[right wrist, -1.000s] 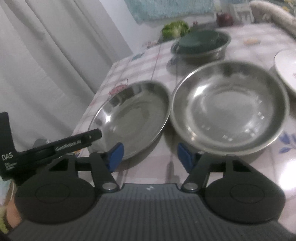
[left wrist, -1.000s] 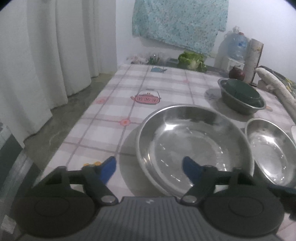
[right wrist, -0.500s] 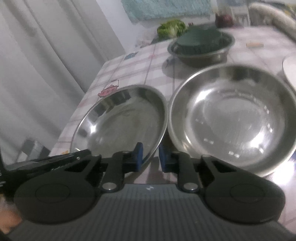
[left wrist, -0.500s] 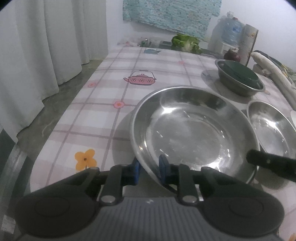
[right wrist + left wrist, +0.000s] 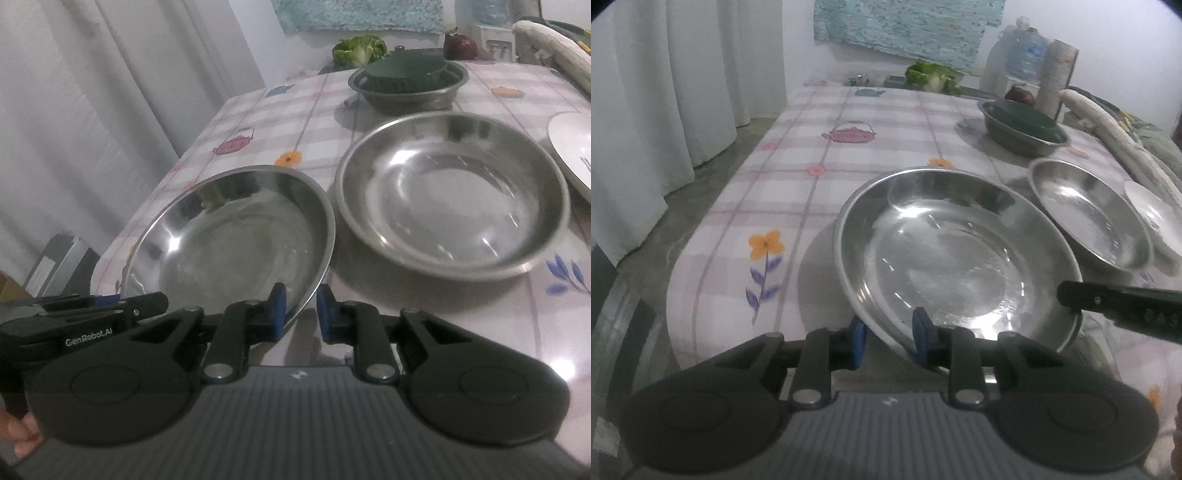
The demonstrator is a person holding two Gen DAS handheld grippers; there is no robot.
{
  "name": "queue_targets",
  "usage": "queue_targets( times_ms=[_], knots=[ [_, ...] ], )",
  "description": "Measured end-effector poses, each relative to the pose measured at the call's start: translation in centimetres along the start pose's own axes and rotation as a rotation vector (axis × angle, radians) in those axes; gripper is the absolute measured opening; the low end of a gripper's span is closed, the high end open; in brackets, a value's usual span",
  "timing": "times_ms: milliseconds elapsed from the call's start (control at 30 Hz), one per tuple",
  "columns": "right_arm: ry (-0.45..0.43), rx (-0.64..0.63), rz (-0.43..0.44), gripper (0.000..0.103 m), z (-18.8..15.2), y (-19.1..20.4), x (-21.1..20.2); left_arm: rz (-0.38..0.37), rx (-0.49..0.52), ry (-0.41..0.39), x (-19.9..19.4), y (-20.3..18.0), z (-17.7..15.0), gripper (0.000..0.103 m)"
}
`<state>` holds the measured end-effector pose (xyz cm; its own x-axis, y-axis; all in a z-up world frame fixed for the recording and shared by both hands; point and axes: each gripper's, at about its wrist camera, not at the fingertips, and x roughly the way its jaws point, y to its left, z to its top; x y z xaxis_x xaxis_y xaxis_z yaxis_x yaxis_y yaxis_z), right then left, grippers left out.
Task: Organize plates and bowls
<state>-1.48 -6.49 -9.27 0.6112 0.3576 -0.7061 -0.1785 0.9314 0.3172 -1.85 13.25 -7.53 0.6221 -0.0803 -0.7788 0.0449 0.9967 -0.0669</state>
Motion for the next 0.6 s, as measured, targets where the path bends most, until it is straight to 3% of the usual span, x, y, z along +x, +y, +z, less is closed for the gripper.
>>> queue_targets(
  times_ms=[167,300,433,600],
  knots=[
    [-0.003,-0.012,-0.014,0.017,-1.4,-0.4,-1.6,-0.047,-0.019,-0.005,-1.7,-0.5,-1.8,0.033],
    [-0.019,-0.020,-0.026,0.018,-1.7,-0.5,-2.2,-0.023,-0.015,-0.014,-2.5,-0.7,-2.4,0.037],
    [-0.030,-0.005,-0.027,0.019,-1.7,-0.9,-2.3,-0.009,-0.043,-0.047,-3.3,0.4,-2.1,0.054],
    [-0.039,0.012,-0.026,0.019,-1.6,-1.2,-2.0,-0.007,-0.091,-0.058,-2.7,1.0,-0.9,0.056]
  ],
)
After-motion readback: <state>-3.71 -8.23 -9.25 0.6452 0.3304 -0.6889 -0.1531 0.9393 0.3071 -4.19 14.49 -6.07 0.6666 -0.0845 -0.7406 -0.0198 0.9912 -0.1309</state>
